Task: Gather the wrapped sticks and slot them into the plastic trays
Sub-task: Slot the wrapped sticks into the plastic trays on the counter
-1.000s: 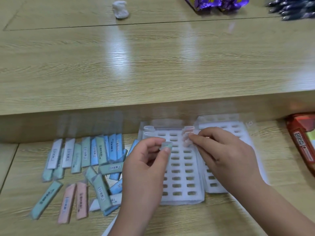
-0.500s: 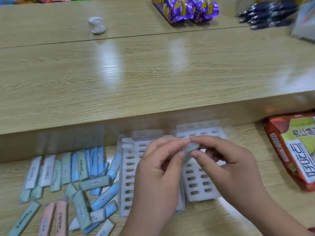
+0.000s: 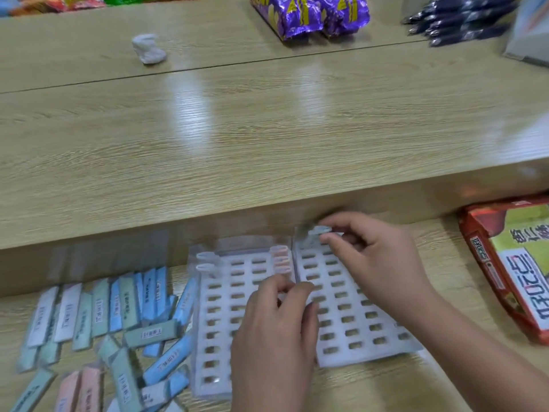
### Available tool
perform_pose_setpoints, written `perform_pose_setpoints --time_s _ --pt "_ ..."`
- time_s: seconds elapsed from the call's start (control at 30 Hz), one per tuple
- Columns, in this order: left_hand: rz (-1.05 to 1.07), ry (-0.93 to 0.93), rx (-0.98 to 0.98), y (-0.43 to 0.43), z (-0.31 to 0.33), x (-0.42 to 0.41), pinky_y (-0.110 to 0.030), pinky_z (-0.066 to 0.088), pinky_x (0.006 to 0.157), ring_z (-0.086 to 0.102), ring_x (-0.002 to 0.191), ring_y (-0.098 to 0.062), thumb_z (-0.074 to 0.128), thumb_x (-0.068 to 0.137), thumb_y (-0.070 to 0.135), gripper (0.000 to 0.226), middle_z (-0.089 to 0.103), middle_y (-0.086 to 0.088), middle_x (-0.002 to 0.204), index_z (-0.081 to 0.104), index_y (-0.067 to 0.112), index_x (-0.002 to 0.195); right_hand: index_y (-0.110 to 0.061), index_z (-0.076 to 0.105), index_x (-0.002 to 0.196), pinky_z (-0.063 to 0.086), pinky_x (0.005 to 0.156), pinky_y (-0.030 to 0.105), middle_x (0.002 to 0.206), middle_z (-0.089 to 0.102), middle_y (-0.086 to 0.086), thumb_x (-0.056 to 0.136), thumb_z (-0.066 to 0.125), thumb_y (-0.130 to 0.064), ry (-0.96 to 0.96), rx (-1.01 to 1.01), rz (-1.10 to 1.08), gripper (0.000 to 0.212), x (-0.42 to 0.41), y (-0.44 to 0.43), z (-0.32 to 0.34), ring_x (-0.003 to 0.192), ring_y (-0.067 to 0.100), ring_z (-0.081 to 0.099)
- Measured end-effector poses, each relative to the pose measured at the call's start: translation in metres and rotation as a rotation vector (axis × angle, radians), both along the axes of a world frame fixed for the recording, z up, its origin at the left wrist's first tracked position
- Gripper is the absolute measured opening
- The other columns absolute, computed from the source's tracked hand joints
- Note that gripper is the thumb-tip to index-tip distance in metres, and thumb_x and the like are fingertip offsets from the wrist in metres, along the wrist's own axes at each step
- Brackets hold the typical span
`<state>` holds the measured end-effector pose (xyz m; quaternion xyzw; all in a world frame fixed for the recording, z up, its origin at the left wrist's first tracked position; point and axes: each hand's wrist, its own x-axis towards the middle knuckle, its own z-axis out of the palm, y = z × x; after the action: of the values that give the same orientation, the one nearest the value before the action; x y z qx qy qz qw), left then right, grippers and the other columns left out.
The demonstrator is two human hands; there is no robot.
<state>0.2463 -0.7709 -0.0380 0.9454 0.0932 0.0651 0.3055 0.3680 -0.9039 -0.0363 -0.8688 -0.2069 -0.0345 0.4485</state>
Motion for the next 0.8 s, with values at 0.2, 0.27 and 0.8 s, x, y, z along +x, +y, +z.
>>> perform_pose_setpoints --time_s 0.2,0.27,0.8 --pt "0.003 -0.055 -0.028 0.001 -0.007 0.0 -0.033 0.058 0.055 0.064 0.087 -0.014 0.067 0.086 0.031 0.019 0.062 0.013 0.105 0.07 0.033 0.104 -0.035 0.071 0.1 0.048 0.055 0.023 0.072 0.069 -0.018 0.089 0.061 -0.041 -0.16 -0.244 0.015 0.016 0.003 0.004 -0.001 0.064 0.003 0.063" --pt "-0.008 -0.043 -0.032 0.002 -0.007 -0.001 -0.031 0.058 0.055 0.063 0.089 -0.013 0.063 0.087 0.033 0.019 0.062 0.014 0.104 0.069 0.033 0.105 -0.03 0.071 0.099 0.048 0.05 0.026 0.073 0.069 -0.015 0.095 0.06 -0.036 -0.262 -0.337 0.04 0.013 0.005 0.003 0.003 0.062 0.009 0.065" --pt "-0.001 -0.177 -0.118 0.032 0.015 -0.024 -0.027 0.055 0.08 0.064 0.1 -0.012 0.054 0.096 0.043 0.034 0.066 0.013 0.116 0.063 0.033 0.127 -0.045 0.061 0.095 0.054 0.056 0.039 0.063 0.059 -0.018 0.083 0.045 -0.078 0.003 -0.327 -0.284 0.038 -0.035 0.019 0.026 0.058 0.017 0.06"
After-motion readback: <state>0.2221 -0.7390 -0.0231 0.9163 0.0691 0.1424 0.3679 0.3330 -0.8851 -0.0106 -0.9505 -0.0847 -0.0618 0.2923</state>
